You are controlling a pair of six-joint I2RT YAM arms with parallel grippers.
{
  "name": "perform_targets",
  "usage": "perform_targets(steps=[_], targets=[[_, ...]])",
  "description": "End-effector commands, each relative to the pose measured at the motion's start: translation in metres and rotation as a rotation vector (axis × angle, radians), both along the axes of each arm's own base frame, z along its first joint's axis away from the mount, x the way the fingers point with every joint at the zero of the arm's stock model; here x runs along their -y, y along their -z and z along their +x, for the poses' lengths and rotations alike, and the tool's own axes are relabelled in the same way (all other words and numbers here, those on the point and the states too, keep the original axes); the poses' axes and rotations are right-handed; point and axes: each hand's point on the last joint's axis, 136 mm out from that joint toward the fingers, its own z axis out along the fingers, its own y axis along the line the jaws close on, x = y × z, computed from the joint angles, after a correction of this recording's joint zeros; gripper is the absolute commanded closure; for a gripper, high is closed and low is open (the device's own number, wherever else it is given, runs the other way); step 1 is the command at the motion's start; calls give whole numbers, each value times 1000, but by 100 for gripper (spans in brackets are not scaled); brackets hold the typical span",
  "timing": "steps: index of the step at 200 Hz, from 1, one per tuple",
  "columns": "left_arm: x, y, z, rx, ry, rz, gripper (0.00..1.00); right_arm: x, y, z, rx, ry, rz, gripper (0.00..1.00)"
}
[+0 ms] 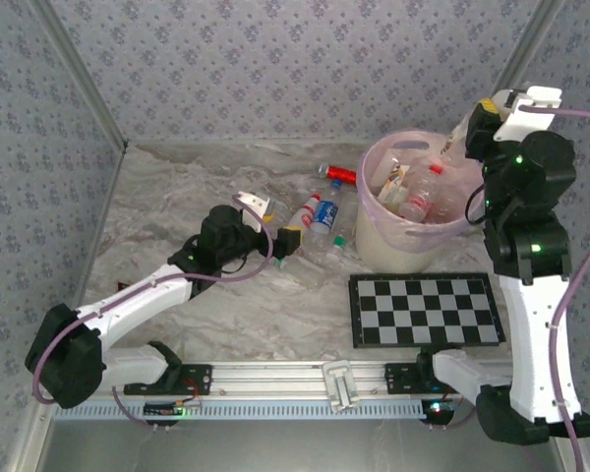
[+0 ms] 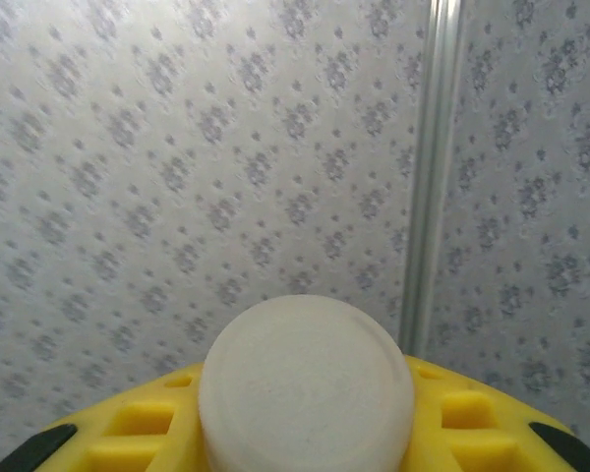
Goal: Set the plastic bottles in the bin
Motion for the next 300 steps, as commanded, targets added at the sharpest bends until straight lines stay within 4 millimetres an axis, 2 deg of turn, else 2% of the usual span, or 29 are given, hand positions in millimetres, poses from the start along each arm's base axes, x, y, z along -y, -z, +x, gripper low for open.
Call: perform_targets(steps=[1,38,74,106,136,177,198,217,231,242,256,282,300], targets=[[2,-17,5,20,-13,-30,5,12,23,26,-56,48,-75,97],[-2,-12,5,4,-31,-7,5,5,55,50,-159,-16,-66,97],[-5,-7,5,0,-41,-3,5,-1,101,63,-333,-57,-31,98],[-5,-5,5,-1,-38,8,5,-10,147,60,-507,-109,54,99],[-5,-5,5,1,-39,14,5,-23,171,56,-610,-168,112,100],[-6,-2,5,-8,-42,11,5,-14,213,54,-741,-104,86,100],[-5,-1,5,-14,-43,16,5,-30,231,54,-793,-188,147,100],[-6,1,6,-17,-45,25,5,-64,225,50,-788,-366,247,100],[-5,0,6,-18,-44,25,5,-85,210,45,-762,-464,272,100],[-5,0,6,-19,-43,25,5,-92,194,41,-728,-490,256,100],[-4,1,7,-21,-43,27,5,-85,171,41,-652,-444,208,100],[-3,2,7,-23,-38,28,5,-49,138,47,-490,-260,105,100],[-2,3,7,-26,-36,28,5,-39,110,50,-342,-217,53,100]])
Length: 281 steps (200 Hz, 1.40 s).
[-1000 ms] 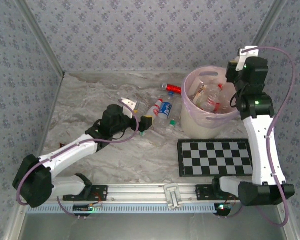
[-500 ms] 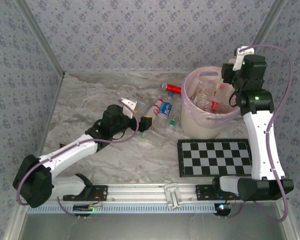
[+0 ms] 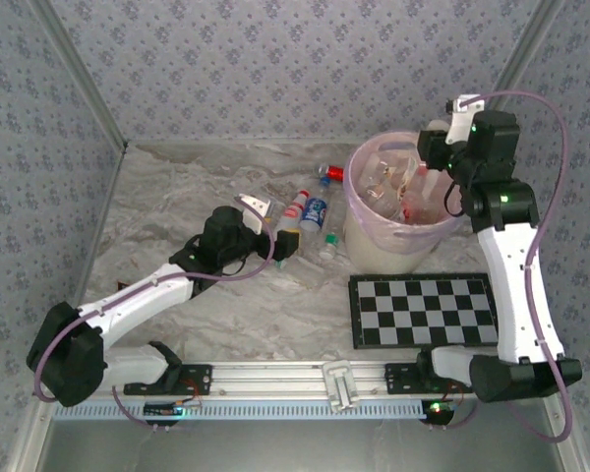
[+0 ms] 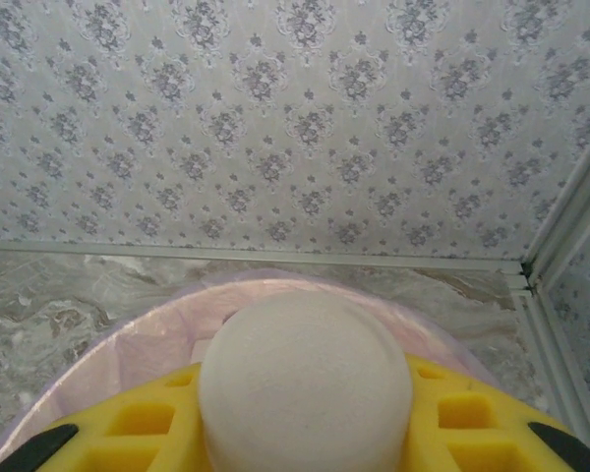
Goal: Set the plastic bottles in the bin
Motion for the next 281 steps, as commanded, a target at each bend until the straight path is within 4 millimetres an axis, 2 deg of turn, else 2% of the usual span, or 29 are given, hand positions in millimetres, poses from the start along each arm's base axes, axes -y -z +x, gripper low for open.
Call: perform_targets(steps=[1,20,40,85,100,122,139,162,192,216,236,248,261,281], targets=[[3,-15,6,21,-8,-25,5,15,-2,-6,50,82,-33,100],[3,-16,6,21,-7,-25,5,19,-21,-6,159,92,-59,100],[4,-14,7,19,-8,-24,5,21,-26,-3,206,96,-90,100],[3,-8,12,19,-23,7,5,27,-3,10,208,117,-172,100],[-15,1,29,10,-139,60,5,28,-2,11,217,128,-184,100],[-59,27,65,-34,-346,170,6,33,6,13,193,152,-212,100],[-88,40,93,-53,-433,192,6,36,24,14,123,163,-222,100],[-108,56,126,-109,-464,197,6,39,54,8,-15,174,-196,100],[-113,86,157,-186,-449,286,4,36,96,-3,-226,154,-165,100],[-108,104,170,-241,-412,298,4,34,127,-11,-361,147,-131,100],[-105,115,177,-274,-393,316,4,30,144,-17,-437,131,-113,100],[-103,119,179,-286,-386,325,4,27,146,-21,-453,119,-95,100],[-102,122,179,-296,-377,328,4,23,138,-27,-448,103,-70,100],[-99,122,174,-308,-360,310,5,14,108,-36,-391,66,-18,100]])
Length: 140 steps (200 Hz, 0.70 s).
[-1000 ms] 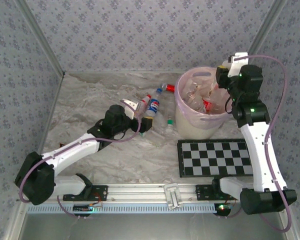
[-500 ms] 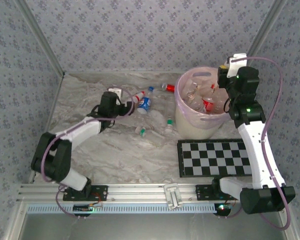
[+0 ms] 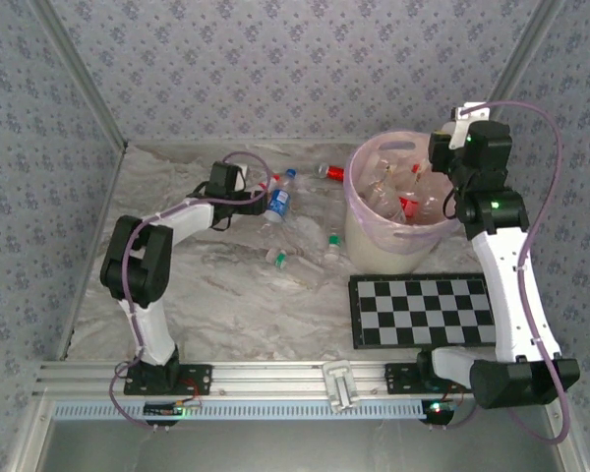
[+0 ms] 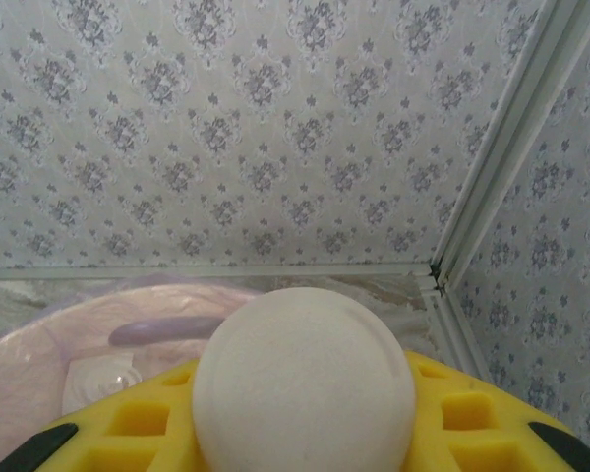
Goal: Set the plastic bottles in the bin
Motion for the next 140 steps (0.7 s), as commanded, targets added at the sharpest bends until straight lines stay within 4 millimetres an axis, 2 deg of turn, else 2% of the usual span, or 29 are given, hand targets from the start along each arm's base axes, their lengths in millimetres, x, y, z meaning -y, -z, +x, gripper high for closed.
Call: perform_targets(steps=[1,44,68,103,124,140], targets=[[5,-5,-3,-18,41,-26,5,-17,83,-44,-388,-61,98,100],[13,-12,-22,-24,63,-95,7,-18,-10,-50,-94,-80,115,100],[13,-15,-30,-20,67,-99,7,-15,-42,-39,93,-79,79,100],[12,-5,-35,-42,67,-88,8,-21,-54,-14,247,-117,45,100],[14,1,-36,-49,66,-87,8,-23,-42,7,229,-130,14,100],[15,2,-36,-50,69,-90,8,-26,-26,20,191,-144,3,100]])
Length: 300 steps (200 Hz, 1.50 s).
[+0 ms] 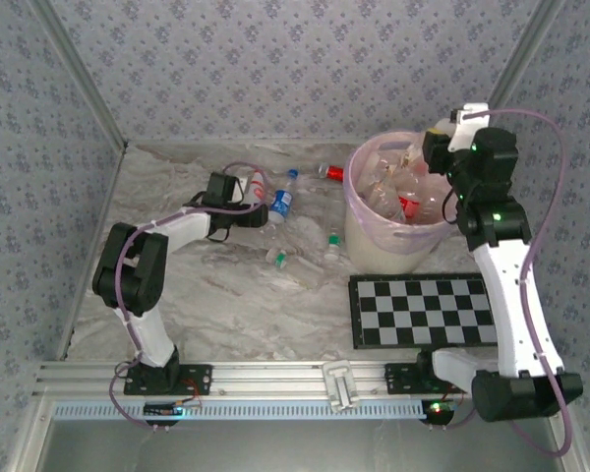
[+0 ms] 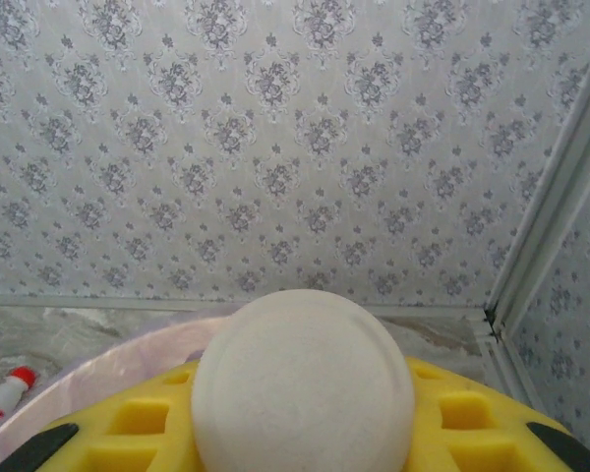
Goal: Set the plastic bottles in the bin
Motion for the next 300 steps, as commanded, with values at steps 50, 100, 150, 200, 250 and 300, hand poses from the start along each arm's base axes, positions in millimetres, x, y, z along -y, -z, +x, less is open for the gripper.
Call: perform_targets(steps=[50,100,150,200,250,300], targets=[[10,-5,-2,16,17,-26,8,-1,59,17,-182,-11,-32,100],[13,-4,-2,12,23,-25,9,7,89,-25,-485,42,-7,100],[17,-5,0,15,23,-29,10,4,137,-18,-626,48,30,100],[19,-4,-2,13,42,-19,10,1,215,6,-741,67,131,100],[25,-4,-1,12,65,-21,10,-4,247,6,-818,58,180,95],[26,0,0,2,64,-12,10,8,171,-5,-687,90,136,62]])
